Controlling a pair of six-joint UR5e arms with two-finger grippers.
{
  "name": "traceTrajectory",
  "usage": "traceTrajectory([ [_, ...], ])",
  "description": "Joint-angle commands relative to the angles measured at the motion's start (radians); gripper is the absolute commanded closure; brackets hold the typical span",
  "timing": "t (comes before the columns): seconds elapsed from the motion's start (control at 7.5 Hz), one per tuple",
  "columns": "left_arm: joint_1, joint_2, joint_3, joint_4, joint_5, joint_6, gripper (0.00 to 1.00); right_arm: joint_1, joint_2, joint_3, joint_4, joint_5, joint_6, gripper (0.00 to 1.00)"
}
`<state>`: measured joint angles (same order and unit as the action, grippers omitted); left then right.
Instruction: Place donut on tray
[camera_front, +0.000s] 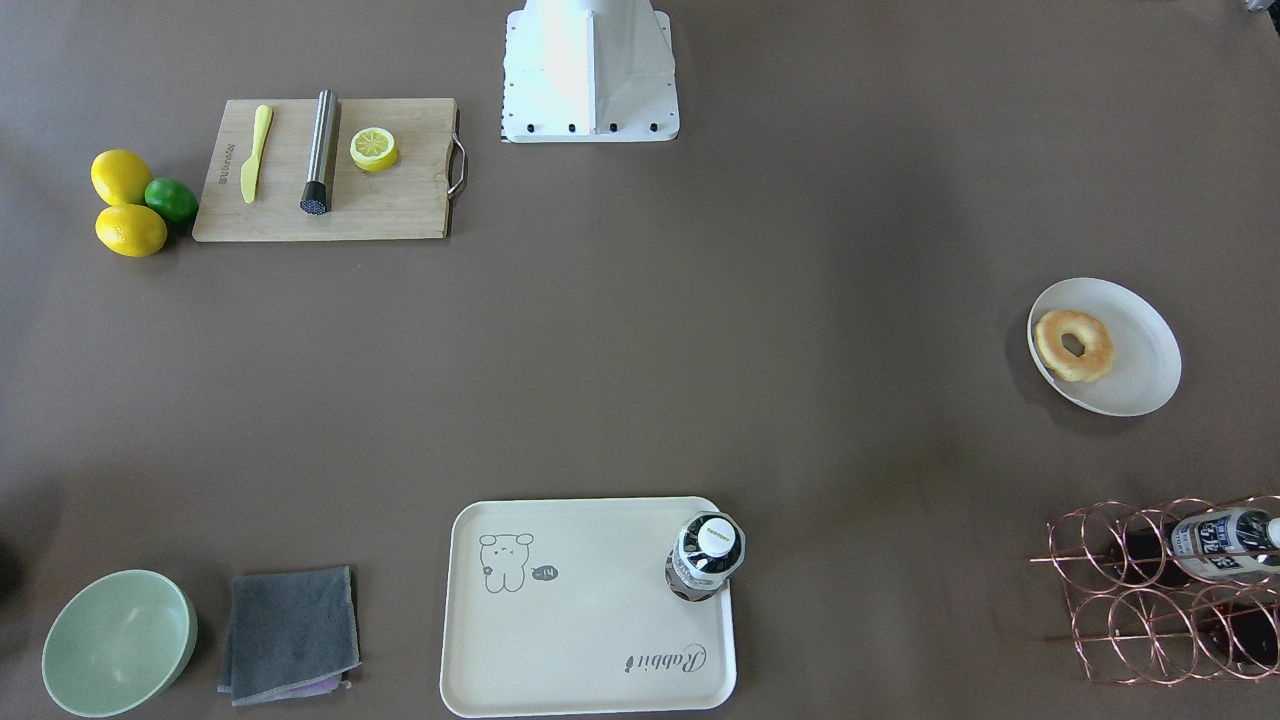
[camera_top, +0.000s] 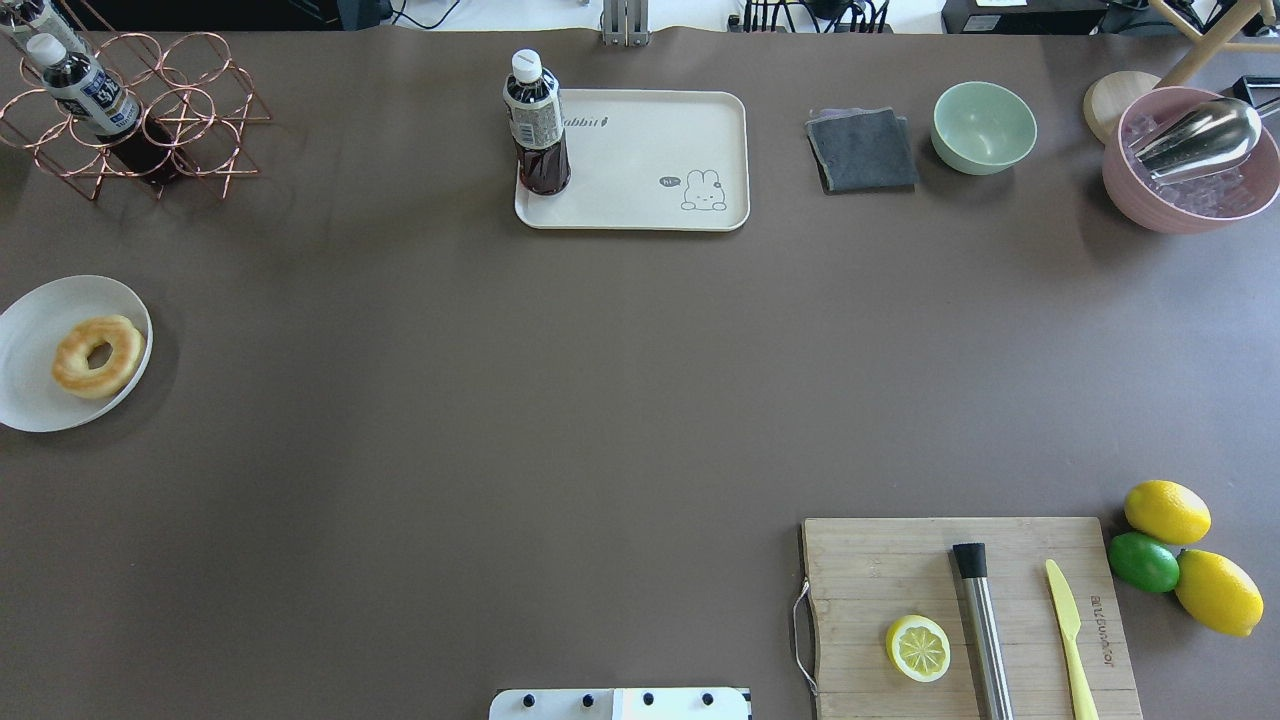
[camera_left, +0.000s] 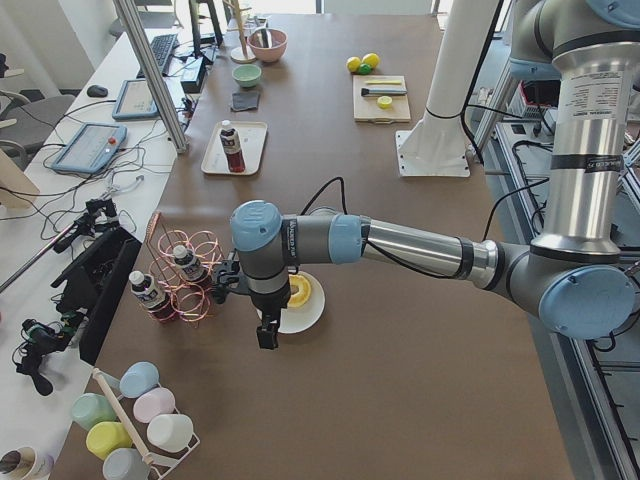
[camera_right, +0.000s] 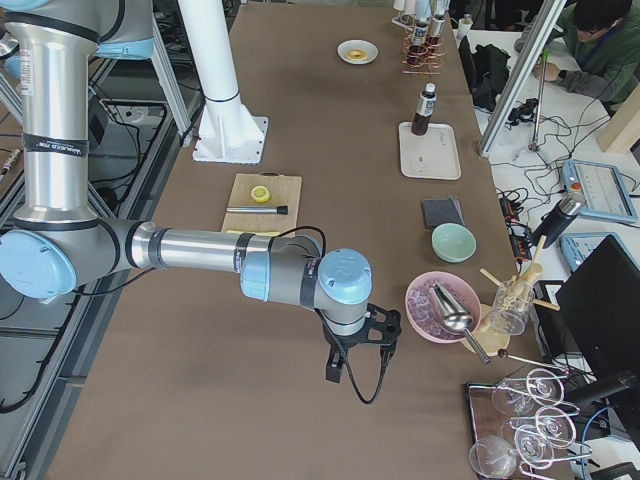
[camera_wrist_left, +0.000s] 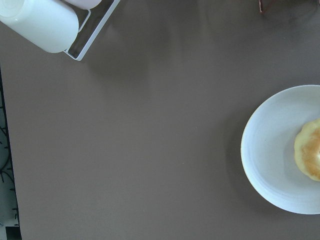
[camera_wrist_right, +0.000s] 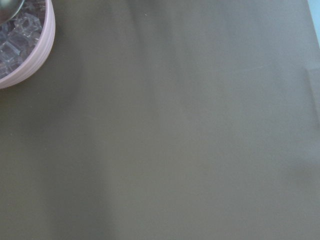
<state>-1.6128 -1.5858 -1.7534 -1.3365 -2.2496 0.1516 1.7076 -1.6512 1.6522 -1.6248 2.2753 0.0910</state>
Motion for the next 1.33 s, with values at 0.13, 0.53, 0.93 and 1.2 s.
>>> traceTrajectory([
  [0.13, -0.019, 0.056, -0.001, -0.171, -0.146, -0.001, 0.02, -0.011, -0.004, 0.067, 0.052, 0.082, -0.005, 0.0],
  [0.53, -0.038, 0.087, 0.008, -0.337, -0.229, -0.042, 0.02, -0.106, -0.012, 0.058, 0.278, 0.105, 0.01, 0.0],
  [0.93, -0.013, 0.104, 0.058, -0.435, -0.225, -0.083, 0.01, -0.196, -0.073, 0.077, 0.437, 0.106, 0.231, 0.0],
  [1.2, 0.066, 0.116, 0.199, -0.678, -0.223, -0.2, 0.02, -0.294, -0.073, 0.074, 0.522, 0.037, 0.378, 0.0],
])
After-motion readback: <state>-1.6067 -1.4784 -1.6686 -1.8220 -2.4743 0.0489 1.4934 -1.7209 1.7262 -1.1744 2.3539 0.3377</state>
